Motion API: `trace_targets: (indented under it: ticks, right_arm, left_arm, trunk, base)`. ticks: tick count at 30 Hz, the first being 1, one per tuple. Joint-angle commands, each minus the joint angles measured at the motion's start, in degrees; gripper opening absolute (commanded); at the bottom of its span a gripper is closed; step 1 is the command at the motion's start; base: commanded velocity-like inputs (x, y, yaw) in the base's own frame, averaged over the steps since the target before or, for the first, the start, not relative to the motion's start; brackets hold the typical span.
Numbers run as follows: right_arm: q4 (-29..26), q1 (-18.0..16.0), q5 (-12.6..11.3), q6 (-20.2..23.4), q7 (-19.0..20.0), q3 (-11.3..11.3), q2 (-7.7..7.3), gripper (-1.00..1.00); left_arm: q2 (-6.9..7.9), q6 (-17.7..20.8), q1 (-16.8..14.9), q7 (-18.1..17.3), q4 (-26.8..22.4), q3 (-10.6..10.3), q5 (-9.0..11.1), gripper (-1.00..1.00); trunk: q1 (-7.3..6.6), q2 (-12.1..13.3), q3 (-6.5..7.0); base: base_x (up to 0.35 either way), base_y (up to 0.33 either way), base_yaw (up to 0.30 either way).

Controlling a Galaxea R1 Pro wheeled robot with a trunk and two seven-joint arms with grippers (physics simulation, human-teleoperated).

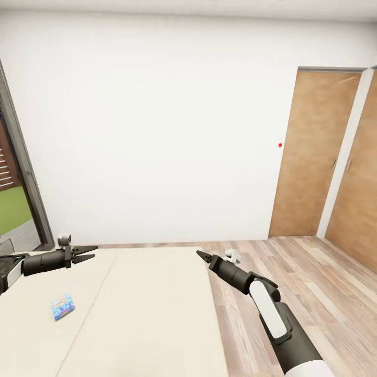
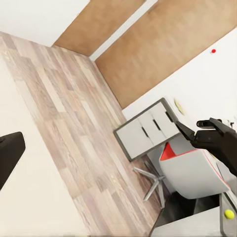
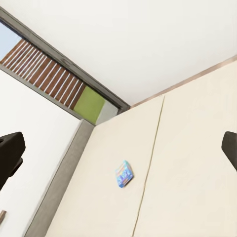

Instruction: Put all the toys in the child's room - the three board games (two on the bed and one on the table), the two jigsaw puzzles on the table, and the tennis ball on the table - inside the toy box on the table in the child's room.

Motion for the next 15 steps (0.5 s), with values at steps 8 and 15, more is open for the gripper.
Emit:
trace_targets:
  ticks: [8, 15]
  right_arm:
    - [0.0, -0.1, -0.1, 0.3, 0.1, -0.1, 0.01, 1.00]
    - [0.0, -0.1, -0.1, 0.3, 0.1, -0.1, 0.01, 1.00]
  left_arm:
    - [0.07, 0.6, 0.0, -0.2, 0.0, 0.4, -0.3, 1.00]
    - [0.10, 0.6, 0.0, -0.3, 0.0, 0.4, -0.3, 1.00]
  trunk:
    - [0.01, -0.1, -0.09]
    - [0.01, -0.1, -0.09]
  base:
    - [0.000, 0.285, -0.003]
    - [0.000, 0.285, 0.000]
